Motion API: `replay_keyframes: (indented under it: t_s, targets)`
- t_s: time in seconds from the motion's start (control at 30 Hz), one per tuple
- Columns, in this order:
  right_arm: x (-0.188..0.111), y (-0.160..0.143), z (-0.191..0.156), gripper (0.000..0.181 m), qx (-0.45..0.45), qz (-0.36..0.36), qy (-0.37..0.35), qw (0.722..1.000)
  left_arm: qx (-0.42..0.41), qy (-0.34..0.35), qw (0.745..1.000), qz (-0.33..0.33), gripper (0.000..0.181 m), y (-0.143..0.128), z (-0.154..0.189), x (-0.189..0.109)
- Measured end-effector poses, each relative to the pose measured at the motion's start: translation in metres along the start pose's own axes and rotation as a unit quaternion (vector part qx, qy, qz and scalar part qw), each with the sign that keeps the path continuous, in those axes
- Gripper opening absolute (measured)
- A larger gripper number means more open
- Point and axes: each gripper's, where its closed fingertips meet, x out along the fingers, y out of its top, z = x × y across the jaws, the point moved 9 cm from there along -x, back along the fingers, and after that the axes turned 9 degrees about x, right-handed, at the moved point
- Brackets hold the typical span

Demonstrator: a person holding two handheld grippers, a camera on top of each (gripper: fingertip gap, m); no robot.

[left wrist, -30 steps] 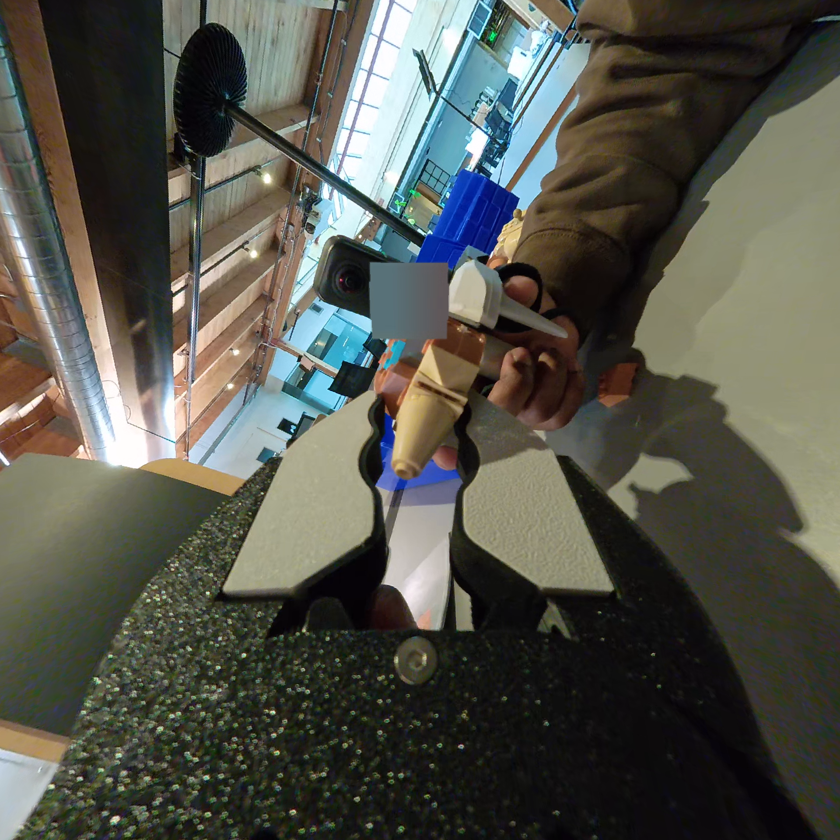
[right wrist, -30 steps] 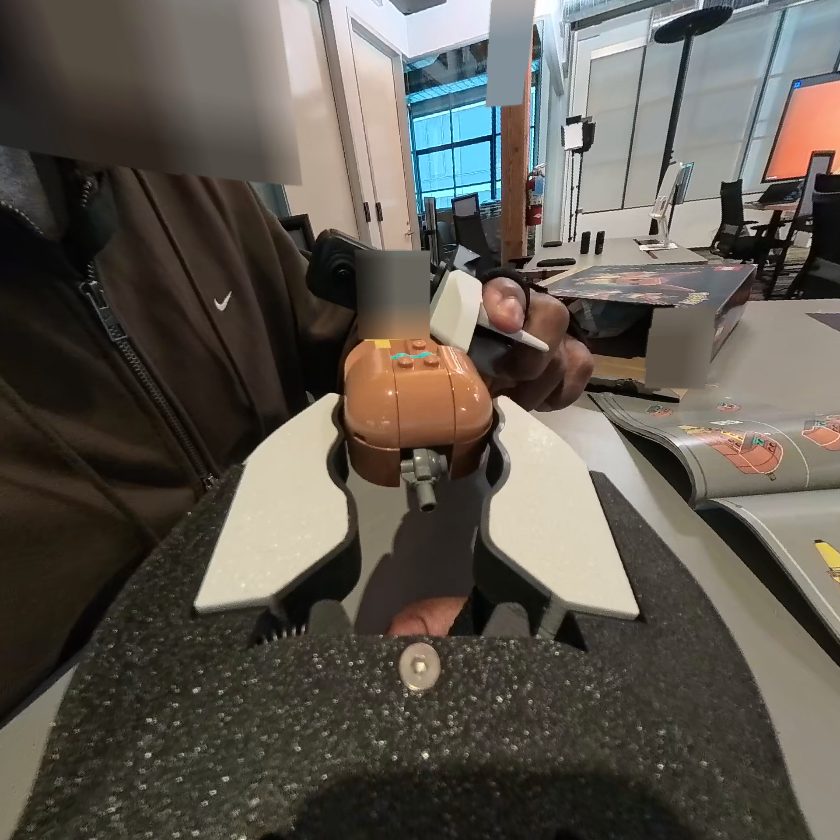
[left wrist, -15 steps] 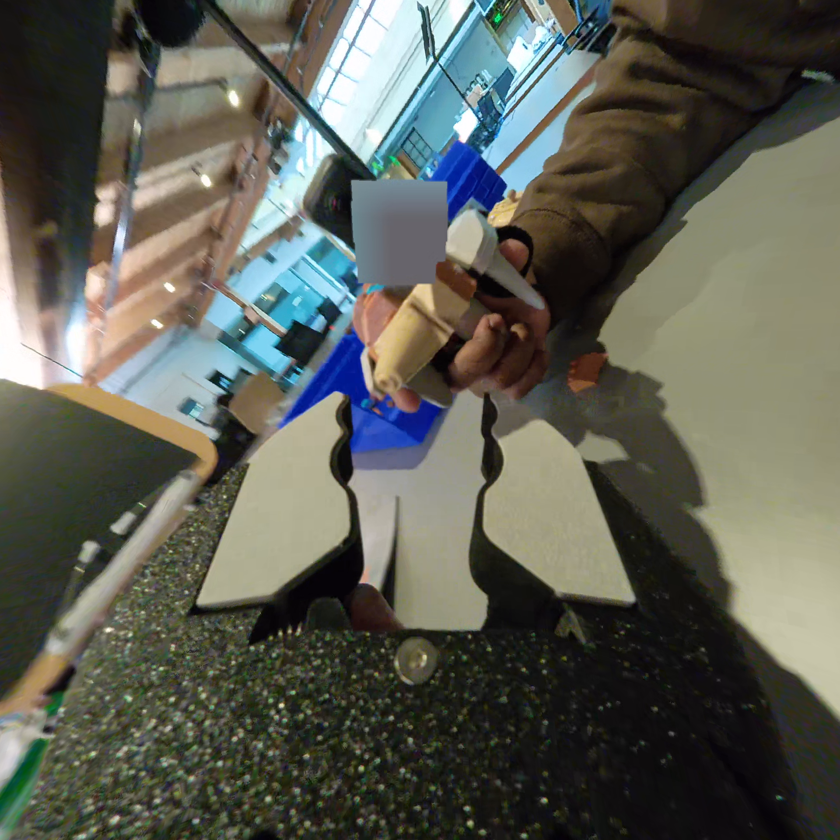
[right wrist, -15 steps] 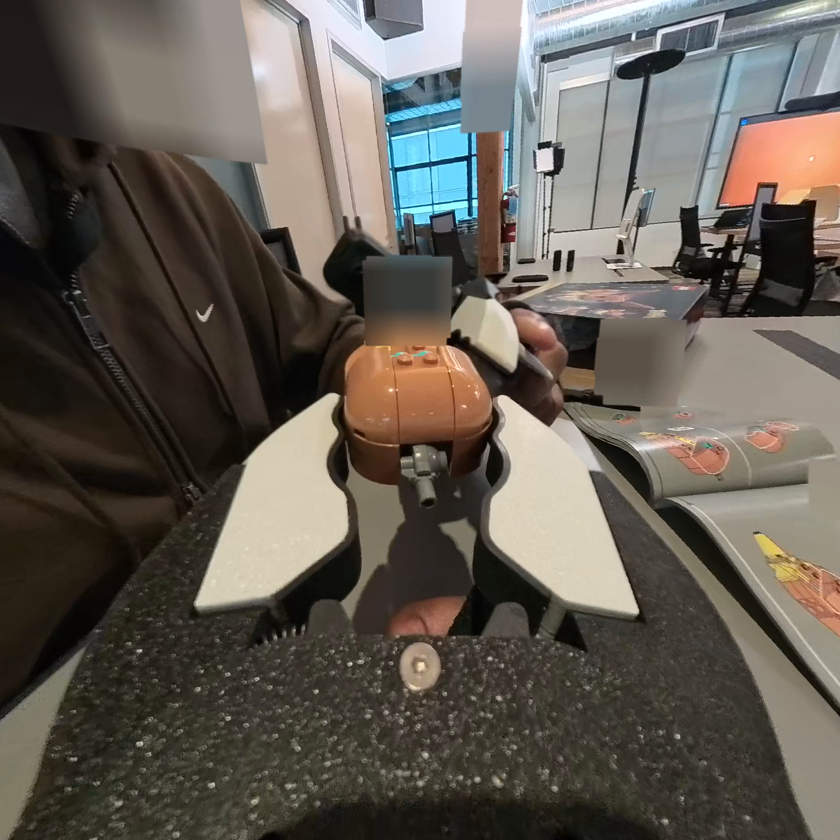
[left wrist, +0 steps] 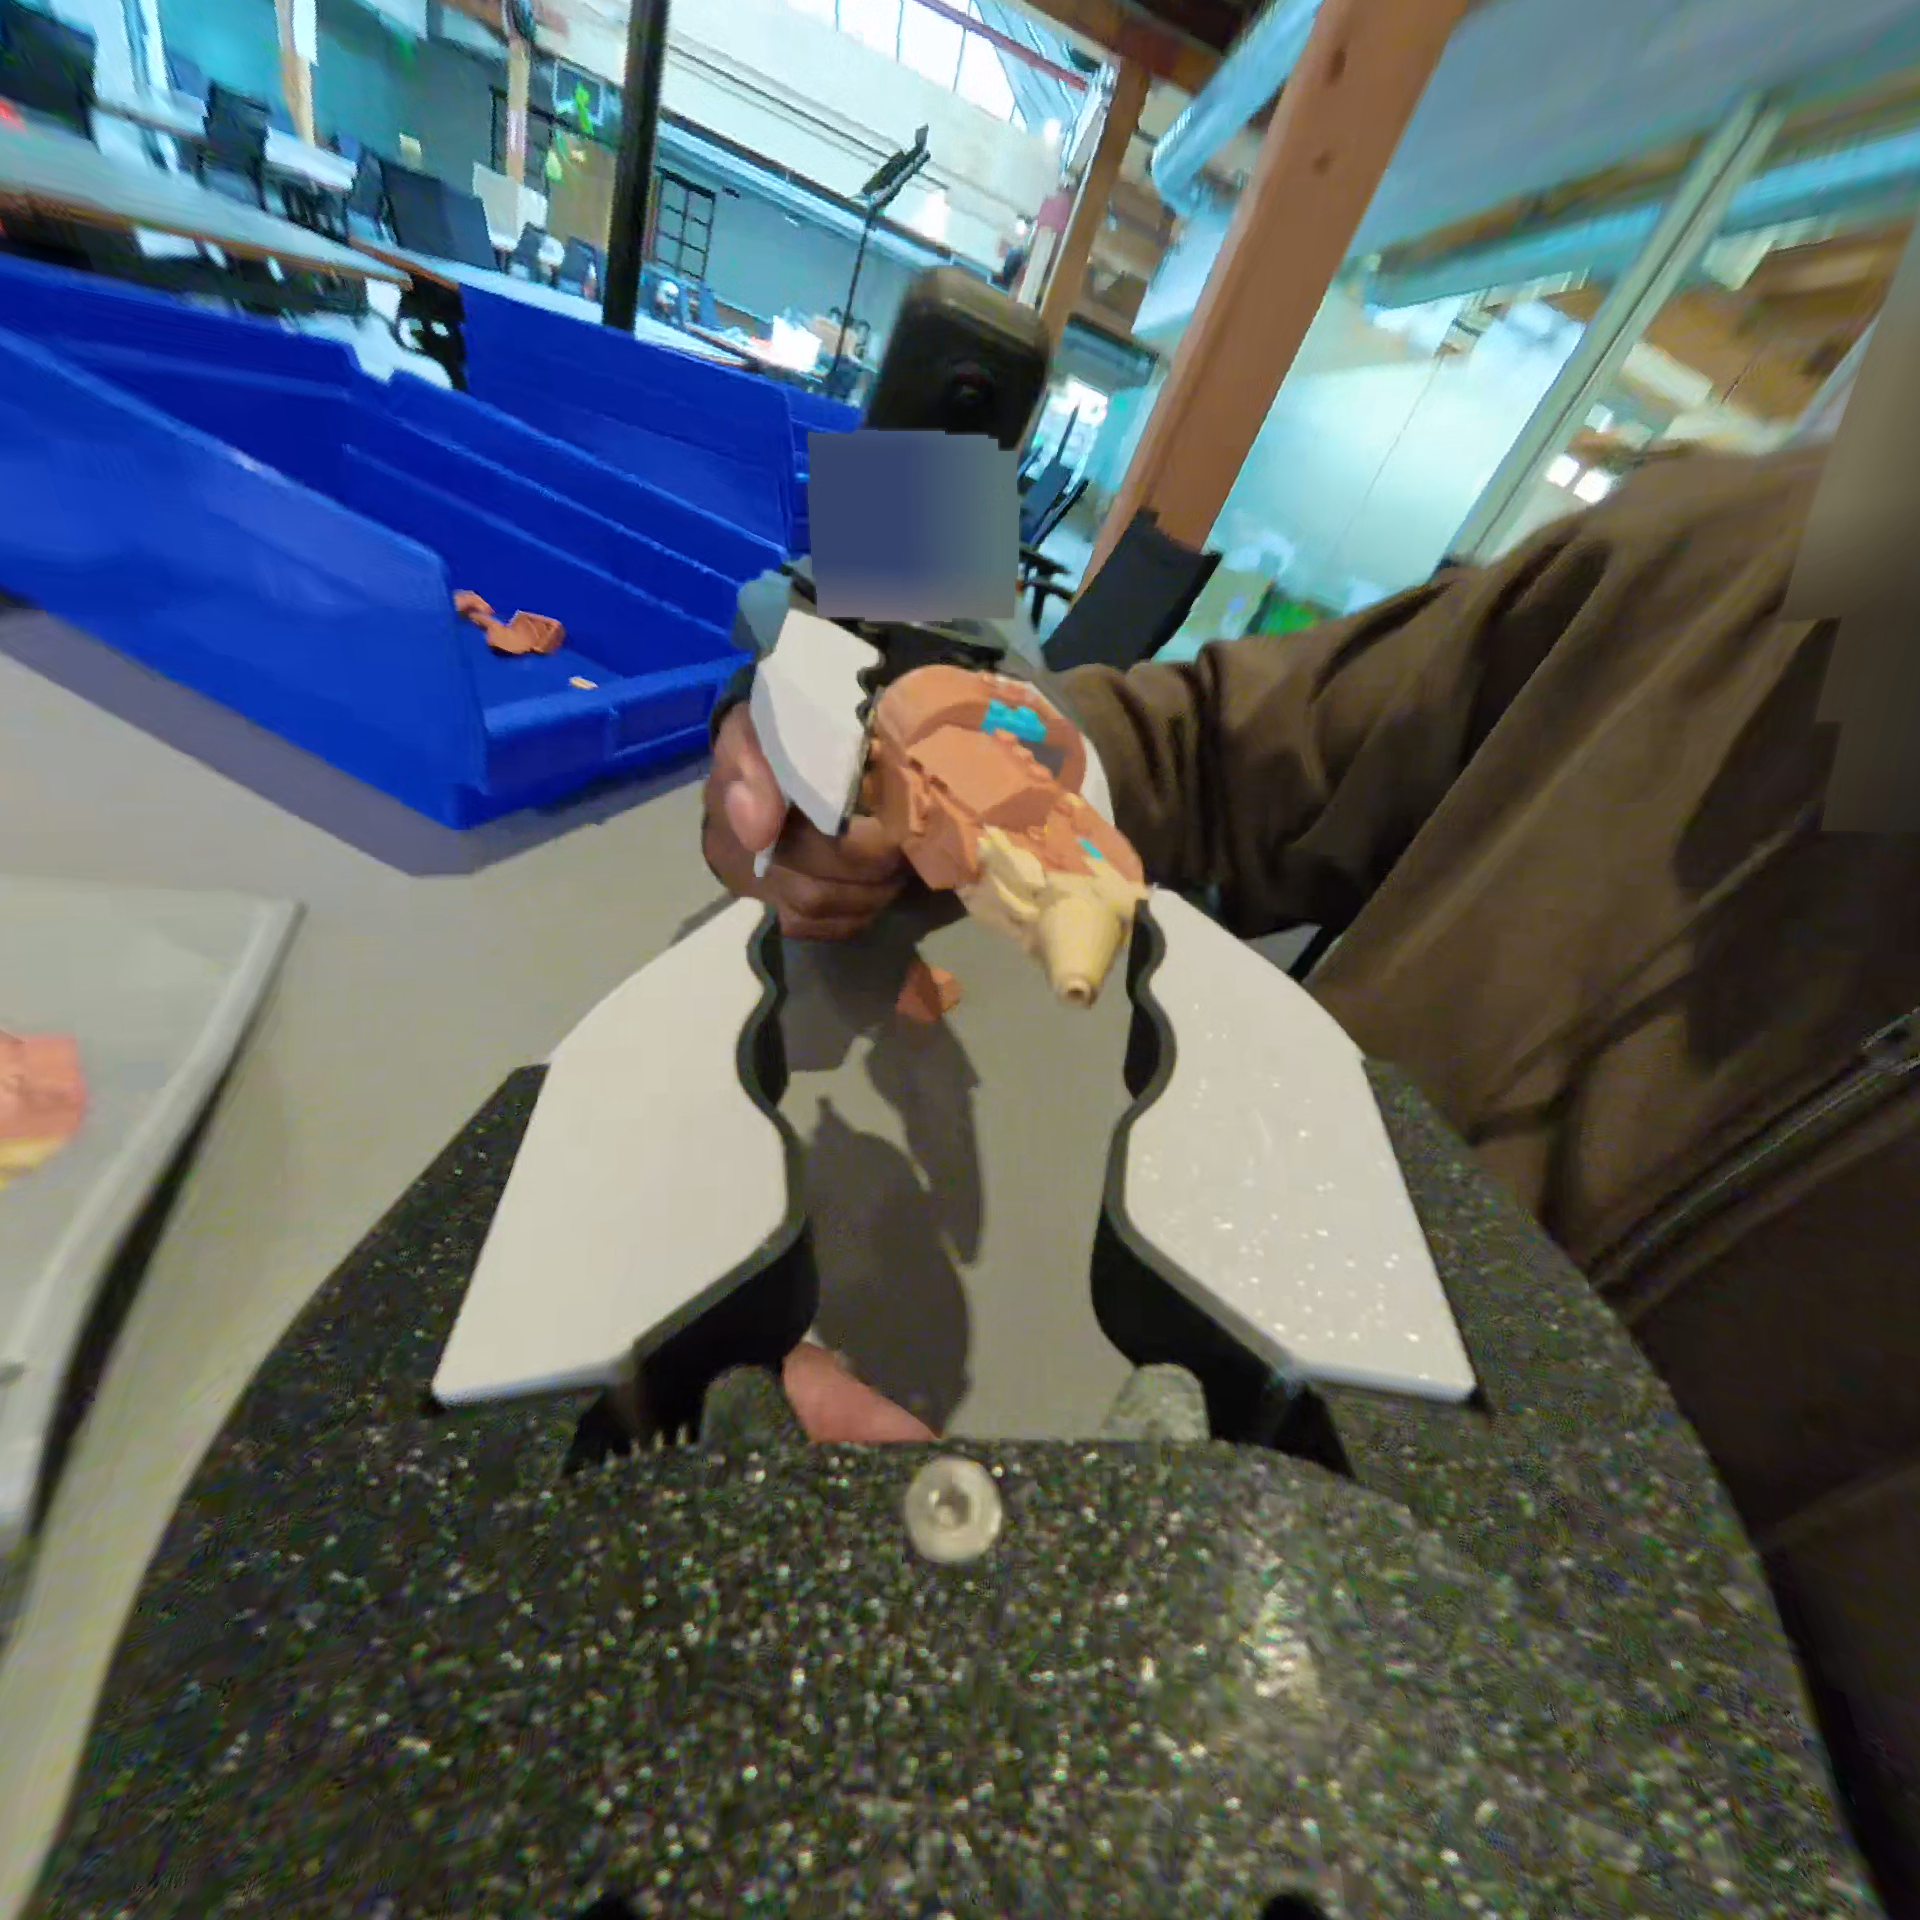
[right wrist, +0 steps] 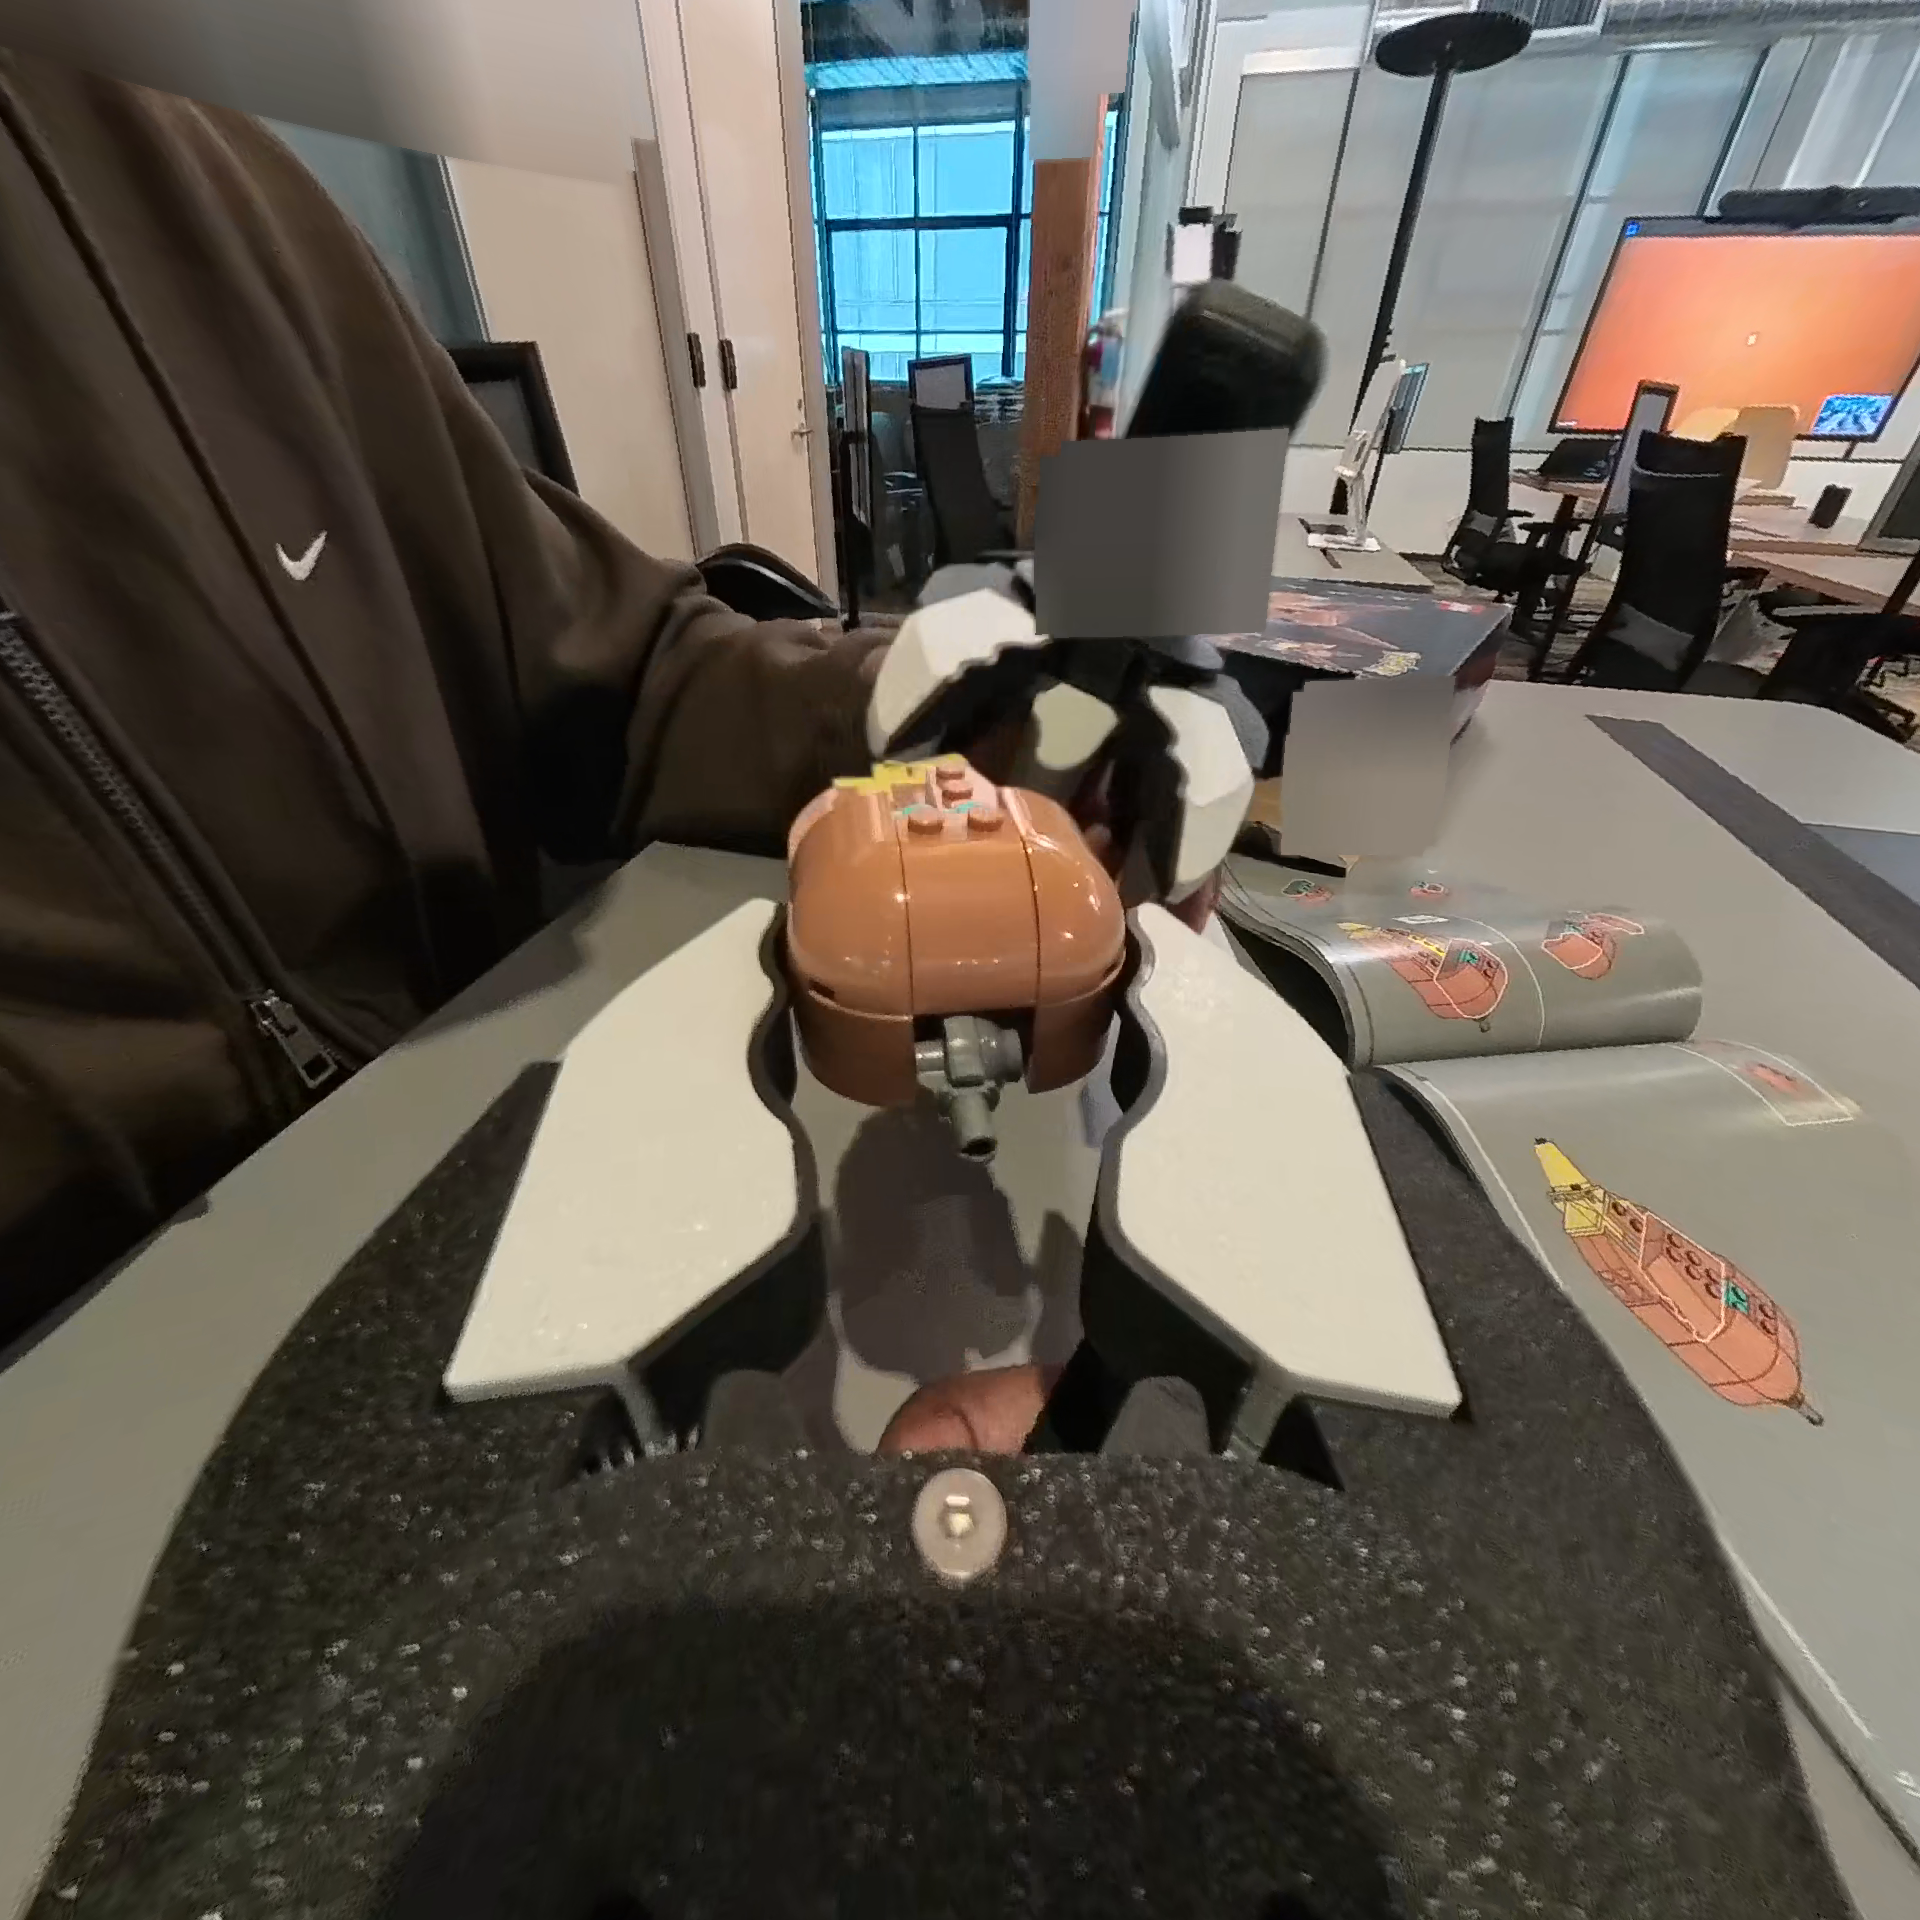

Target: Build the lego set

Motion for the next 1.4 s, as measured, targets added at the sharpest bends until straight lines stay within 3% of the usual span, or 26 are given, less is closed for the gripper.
replay_keyframes:
  t_s: [0.1,0.2,0.6,0.8,0.87,1.17,1.4]
  targets:
    - [0.003,-0.003,0.001,0.059,-0.010,-0.019,0.008,1.000,-0.110,-0.026,0.993,0.029,0.062,0.001,-0.008,-0.002]
    - [0.006,-0.006,0.002,0.059,-0.021,-0.038,0.018,0.999,-0.166,-0.017,0.986,0.027,0.062,-0.003,-0.015,0.000]
    - [0.005,-0.008,0.007,0.059,-0.041,-0.071,0.052,0.995,-0.221,-0.089,0.969,-0.067,0.060,-0.028,-0.008,0.024]
    - [0.007,-0.012,0.012,0.059,-0.045,-0.091,0.059,0.993,-0.252,-0.125,0.957,-0.074,0.028,-0.036,-0.008,0.030]
    - [0.007,-0.012,0.013,0.059,-0.038,-0.095,0.056,0.993,-0.268,-0.126,0.953,-0.061,0.027,-0.038,-0.009,0.029]
    - [-0.014,-0.012,0.010,0.070,-0.002,-0.145,-0.019,0.989,-0.314,-0.080,0.946,0.002,0.024,-0.038,-0.012,0.028]
    - [-0.053,-0.015,-0.018,0.064,0.011,-0.224,-0.153,0.962,-0.318,-0.018,0.947,0.043,0.023,-0.038,-0.018,0.020]
